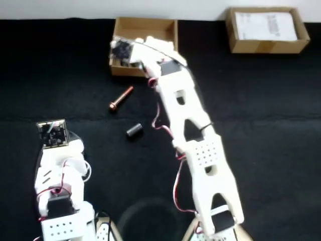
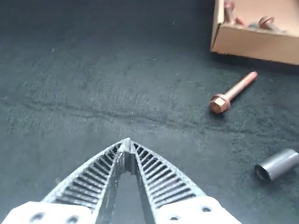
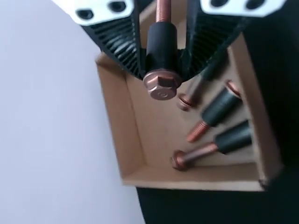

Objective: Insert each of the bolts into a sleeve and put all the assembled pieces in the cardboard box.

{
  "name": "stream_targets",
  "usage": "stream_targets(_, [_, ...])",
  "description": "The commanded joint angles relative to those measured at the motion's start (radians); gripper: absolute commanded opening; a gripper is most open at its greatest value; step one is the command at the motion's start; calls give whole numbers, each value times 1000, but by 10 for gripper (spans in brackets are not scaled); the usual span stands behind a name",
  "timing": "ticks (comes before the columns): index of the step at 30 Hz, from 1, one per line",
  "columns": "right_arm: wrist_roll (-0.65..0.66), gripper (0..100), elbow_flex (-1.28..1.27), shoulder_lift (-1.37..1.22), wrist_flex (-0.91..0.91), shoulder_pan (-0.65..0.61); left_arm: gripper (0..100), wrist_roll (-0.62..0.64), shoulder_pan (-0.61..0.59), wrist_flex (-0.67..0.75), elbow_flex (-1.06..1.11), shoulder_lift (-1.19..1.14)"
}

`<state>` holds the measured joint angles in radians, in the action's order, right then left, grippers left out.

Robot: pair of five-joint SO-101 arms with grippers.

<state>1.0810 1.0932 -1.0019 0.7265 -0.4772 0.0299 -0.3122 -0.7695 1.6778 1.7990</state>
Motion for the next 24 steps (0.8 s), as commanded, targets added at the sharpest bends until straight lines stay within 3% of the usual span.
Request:
stream_targets(1, [21, 8, 130, 4, 1, -7, 19, -2, -21, -14, 18, 10])
stream_targets(7, [23, 26, 151, -10, 102, -7, 19, -2, -19, -15, 18, 10])
stream_targets(12, [64, 173, 147, -10, 180, 5, 19, -3, -19, -35, 18, 10])
stream_targets(20, [81, 180, 166, -1, 226, 36, 19, -3, -19, -37, 18, 10])
stream_targets(24, [63, 180, 298, -1, 437, 24, 19, -3, -19, -37, 18, 10])
